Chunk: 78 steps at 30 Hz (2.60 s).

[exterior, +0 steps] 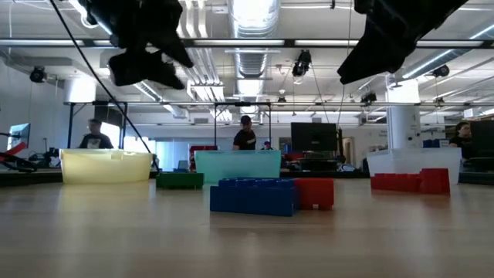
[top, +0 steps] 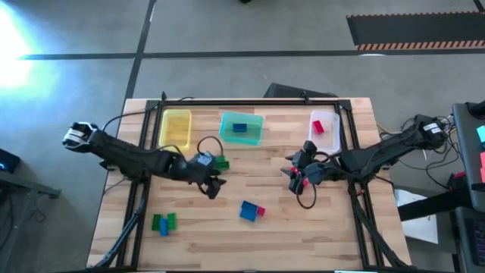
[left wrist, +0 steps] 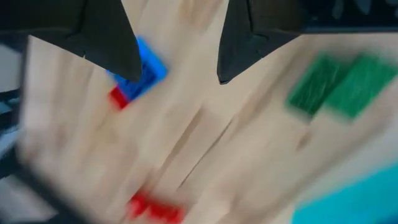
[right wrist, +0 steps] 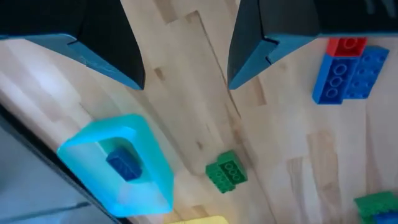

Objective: Sort & place blocks by color
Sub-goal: Put the green game piece into the yellow bin

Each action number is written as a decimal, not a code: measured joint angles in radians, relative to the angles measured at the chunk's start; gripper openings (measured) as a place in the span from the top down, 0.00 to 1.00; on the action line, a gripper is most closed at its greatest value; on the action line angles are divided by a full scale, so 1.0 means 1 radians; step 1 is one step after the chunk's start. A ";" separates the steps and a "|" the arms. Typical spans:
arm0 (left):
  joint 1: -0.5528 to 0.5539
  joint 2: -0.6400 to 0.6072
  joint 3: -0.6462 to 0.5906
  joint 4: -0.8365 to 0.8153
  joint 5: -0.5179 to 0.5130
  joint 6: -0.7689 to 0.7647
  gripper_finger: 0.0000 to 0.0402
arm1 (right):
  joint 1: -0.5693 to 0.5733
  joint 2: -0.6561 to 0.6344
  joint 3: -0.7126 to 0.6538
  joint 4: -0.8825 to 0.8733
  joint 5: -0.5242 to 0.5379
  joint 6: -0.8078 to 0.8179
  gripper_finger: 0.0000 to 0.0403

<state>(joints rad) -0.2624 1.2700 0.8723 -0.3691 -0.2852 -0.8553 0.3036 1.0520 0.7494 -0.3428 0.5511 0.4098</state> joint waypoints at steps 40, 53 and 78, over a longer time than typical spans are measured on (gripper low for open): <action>-0.395 0.255 0.102 -0.659 0.400 -1.155 0.30 | -0.001 -0.044 -0.020 0.114 -0.005 -0.305 0.46; -0.462 0.255 -0.008 -0.555 0.406 -1.217 0.29 | -0.001 -0.043 -0.052 0.114 -0.004 -0.245 0.46; -0.473 0.314 -0.037 -0.474 0.384 -1.230 0.31 | -0.001 -0.043 -0.052 0.114 -0.003 -0.234 0.46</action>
<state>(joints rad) -0.7353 1.5843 0.8349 -0.8436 0.0990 -2.0857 0.3031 1.0088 0.6975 -0.2293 0.5476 0.1761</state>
